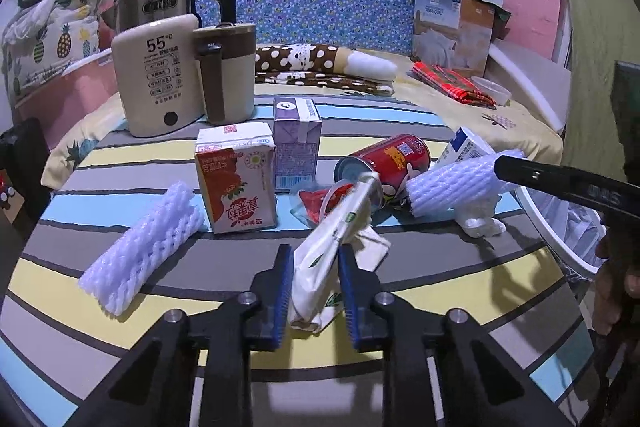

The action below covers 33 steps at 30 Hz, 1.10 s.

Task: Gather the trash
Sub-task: 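Grasp the white paper bag with the left gripper while the right grasps a white foam net, then carry the foam net into the bin and release it while the left drops the paper bag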

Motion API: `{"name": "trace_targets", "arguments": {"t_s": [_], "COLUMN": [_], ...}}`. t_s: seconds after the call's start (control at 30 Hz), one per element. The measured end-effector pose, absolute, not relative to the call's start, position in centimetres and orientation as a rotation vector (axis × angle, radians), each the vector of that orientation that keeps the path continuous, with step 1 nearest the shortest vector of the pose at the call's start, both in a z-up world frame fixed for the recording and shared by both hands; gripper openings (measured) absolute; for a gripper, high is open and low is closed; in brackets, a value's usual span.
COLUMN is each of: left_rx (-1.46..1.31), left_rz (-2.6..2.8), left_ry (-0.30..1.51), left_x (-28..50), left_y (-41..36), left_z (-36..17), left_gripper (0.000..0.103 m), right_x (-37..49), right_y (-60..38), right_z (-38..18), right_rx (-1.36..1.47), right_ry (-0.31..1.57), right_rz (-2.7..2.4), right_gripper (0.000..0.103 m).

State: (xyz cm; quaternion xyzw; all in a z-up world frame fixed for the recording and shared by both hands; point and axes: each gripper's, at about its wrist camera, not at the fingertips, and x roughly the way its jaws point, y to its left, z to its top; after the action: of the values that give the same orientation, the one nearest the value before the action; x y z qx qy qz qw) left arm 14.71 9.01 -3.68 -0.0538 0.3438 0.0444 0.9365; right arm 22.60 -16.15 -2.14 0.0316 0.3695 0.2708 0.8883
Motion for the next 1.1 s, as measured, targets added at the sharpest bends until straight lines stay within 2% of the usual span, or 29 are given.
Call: {"name": "trace_targets", "arguments": {"t_s": [0.03,0.1,0.2,0.23,0.67,1.1], "left_rx": [-0.110,-0.108,-0.112,-0.121,-0.147,-0.124], "left_rz": [0.090,0.091,0.094,0.089,0.080,-0.029], "left_ry": [0.703,0.702,0.699,0.699,0.689,0.685], "left_x": [14.6,14.5,14.2,14.1,11.9,12.0], "left_y": [9.0,8.9,8.8,8.8,7.6,2.4], "left_z": [-3.7,-3.7,-3.5,-3.4,-2.1,-0.7], "left_gripper": [0.021,0.019,0.015,0.007,0.005,0.005], "right_x": [22.5,22.3,21.8,21.5,19.0,18.2], "right_y": [-16.2,-16.3,-16.7,-16.9,-18.9,-22.5], "right_z": [-2.2,-2.2,-2.0,-1.8,0.2,0.2], "right_rx": [0.064,0.065,0.085,0.089,0.143,0.192], "right_ry": [0.770,0.769,0.764,0.761,0.712,0.700], "right_rz": [0.558,0.562,0.575,0.579,0.614,0.534], "right_gripper": [0.026,0.017,0.014,0.013,0.012,0.012]}}
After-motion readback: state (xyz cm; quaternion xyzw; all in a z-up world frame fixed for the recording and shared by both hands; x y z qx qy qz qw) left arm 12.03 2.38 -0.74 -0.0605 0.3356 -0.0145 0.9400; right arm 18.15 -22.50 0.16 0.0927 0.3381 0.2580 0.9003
